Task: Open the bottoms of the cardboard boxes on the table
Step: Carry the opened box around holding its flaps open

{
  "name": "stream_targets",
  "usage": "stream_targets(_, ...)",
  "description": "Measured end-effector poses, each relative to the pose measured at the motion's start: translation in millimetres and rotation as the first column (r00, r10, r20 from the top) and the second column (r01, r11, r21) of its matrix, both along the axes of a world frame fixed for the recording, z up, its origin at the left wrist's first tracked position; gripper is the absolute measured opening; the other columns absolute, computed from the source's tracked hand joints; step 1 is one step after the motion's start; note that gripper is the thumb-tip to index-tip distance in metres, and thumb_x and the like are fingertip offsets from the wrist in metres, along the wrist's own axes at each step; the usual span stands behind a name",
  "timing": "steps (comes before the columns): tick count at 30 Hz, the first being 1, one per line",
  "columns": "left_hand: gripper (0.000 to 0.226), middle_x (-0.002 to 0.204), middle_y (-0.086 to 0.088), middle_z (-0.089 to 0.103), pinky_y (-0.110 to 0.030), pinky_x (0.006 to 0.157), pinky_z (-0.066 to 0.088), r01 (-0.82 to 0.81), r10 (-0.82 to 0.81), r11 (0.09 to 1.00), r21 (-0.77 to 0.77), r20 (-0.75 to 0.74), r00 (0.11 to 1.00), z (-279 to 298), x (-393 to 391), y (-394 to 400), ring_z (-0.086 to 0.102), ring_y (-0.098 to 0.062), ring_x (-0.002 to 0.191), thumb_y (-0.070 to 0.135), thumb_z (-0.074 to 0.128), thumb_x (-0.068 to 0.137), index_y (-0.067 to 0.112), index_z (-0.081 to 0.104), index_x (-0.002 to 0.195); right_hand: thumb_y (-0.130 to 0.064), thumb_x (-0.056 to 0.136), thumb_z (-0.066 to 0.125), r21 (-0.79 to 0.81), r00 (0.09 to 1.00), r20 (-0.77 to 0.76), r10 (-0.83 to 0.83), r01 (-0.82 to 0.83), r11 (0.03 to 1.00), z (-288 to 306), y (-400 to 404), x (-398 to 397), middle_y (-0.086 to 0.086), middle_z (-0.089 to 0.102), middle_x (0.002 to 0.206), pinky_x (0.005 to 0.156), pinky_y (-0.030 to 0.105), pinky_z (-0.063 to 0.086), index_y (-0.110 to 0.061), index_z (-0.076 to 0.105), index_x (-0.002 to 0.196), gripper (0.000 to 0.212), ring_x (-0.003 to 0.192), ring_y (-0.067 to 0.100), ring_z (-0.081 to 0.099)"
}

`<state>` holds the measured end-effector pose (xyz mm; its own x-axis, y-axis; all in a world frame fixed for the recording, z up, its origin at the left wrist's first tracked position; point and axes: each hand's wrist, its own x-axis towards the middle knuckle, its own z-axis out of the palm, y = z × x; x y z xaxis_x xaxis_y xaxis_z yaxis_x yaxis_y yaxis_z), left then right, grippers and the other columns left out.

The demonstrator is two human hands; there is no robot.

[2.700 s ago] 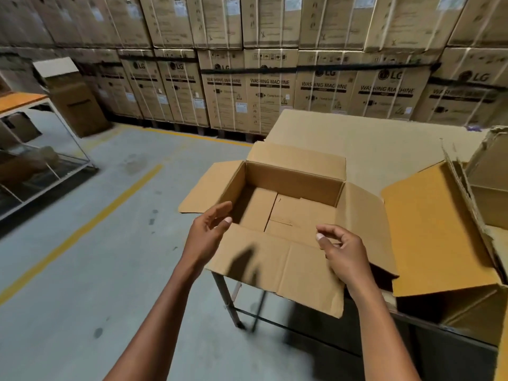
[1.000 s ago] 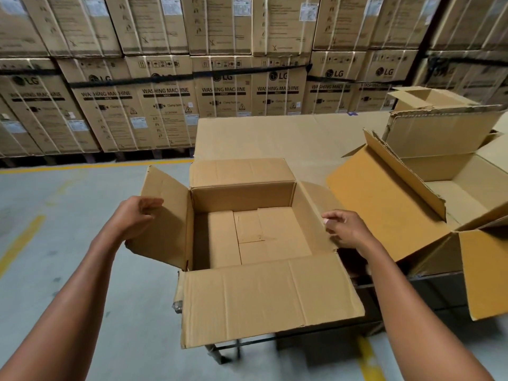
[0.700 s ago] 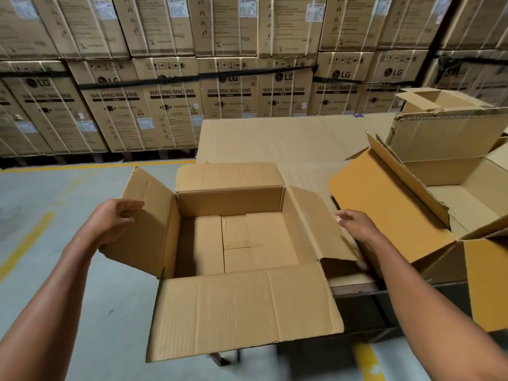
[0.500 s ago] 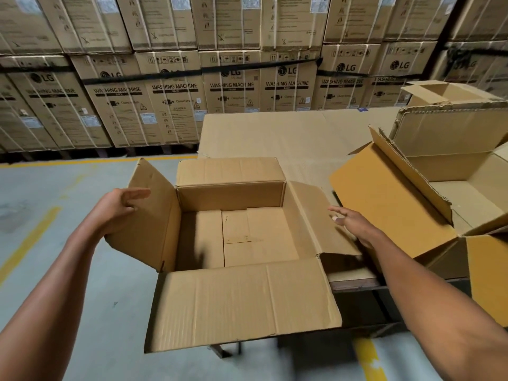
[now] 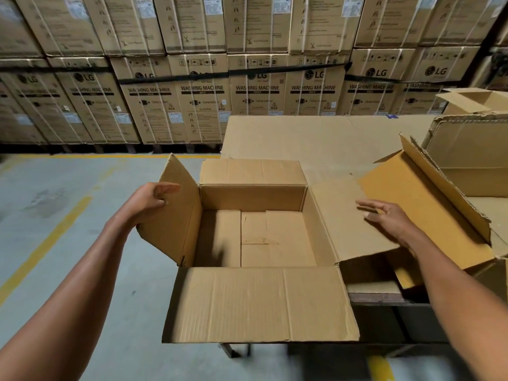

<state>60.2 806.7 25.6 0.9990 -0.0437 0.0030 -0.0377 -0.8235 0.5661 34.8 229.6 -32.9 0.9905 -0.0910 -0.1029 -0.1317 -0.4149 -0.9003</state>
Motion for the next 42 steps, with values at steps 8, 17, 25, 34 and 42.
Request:
stream_targets(8, 0.061, 0.137, -0.006, 0.061, -0.029, 0.092, 0.047, 0.006, -0.006, 1.000, -0.026, -0.012, 1.000, 0, -6, -12, 0.055, -0.024, 0.130, -0.020, 0.052, 0.084, 0.011, 0.060, 0.136, -0.008, 0.092, 0.066, -0.232, 0.956, -0.065, 0.285, -0.292, 0.928, 57, 52, 33, -0.008, 0.058, 0.142, 0.106, 0.030, 0.033, -0.038, 0.069, 0.124, 0.044, 0.133, 0.011, 0.048)
stream_targets(17, 0.060, 0.141, -0.015, 0.057, -0.045, 0.110, 0.044, 0.027, -0.026, 0.999, 0.035, -0.032, 0.999, -2, -2, -13, 0.052, -0.033, 0.133, -0.019, 0.060, 0.084, 0.006, 0.055, 0.139, 0.015, 0.083, 0.057, -0.550, 0.997, 0.001, 0.071, -0.059, 0.833, 45, 117, 24, 0.008, 0.064, 0.131, 0.075, 0.030, 0.051, -0.025, 0.071, 0.123, 0.058, 0.098, 0.019, 0.062)
stream_targets(25, 0.065, 0.144, -0.014, 0.055, -0.048, 0.101, 0.051, 0.056, -0.056, 0.998, -0.003, 0.046, 0.997, -5, -23, -13, 0.061, -0.037, 0.117, -0.013, 0.063, 0.087, 0.017, 0.052, 0.143, 0.017, 0.081, 0.052, -0.582, 0.997, 0.029, -0.067, 0.072, 0.810, 47, 117, -35, 0.010, 0.054, 0.146, 0.099, 0.033, 0.050, -0.022, 0.063, 0.134, 0.067, 0.132, 0.029, 0.053)
stream_targets(34, 0.071, 0.123, -0.021, 0.066, -0.039, 0.076, 0.055, 0.255, -0.261, 0.964, 0.079, 0.076, 0.962, 3, -53, -51, 0.066, -0.032, 0.092, -0.014, 0.062, 0.084, 0.024, 0.054, 0.143, 0.016, 0.087, 0.054, -0.450, 0.942, 0.074, -0.328, 0.325, 0.832, 36, 122, -181, 0.005, 0.055, 0.145, 0.096, 0.019, 0.045, -0.025, 0.061, 0.136, 0.064, 0.125, 0.018, 0.058)
stream_targets(42, 0.074, 0.081, -0.016, 0.065, -0.023, 0.050, 0.036, 0.426, -0.434, 0.900, 0.098, 0.085, 0.897, 3, -119, -84, 0.045, -0.006, 0.055, -0.015, 0.060, 0.082, 0.027, 0.054, 0.143, 0.013, 0.091, 0.054, -0.419, 0.870, 0.099, -0.483, 0.477, 0.773, 29, 117, -316, 0.002, 0.057, 0.143, 0.107, 0.021, 0.036, -0.020, 0.059, 0.138, 0.058, 0.132, 0.015, 0.052)
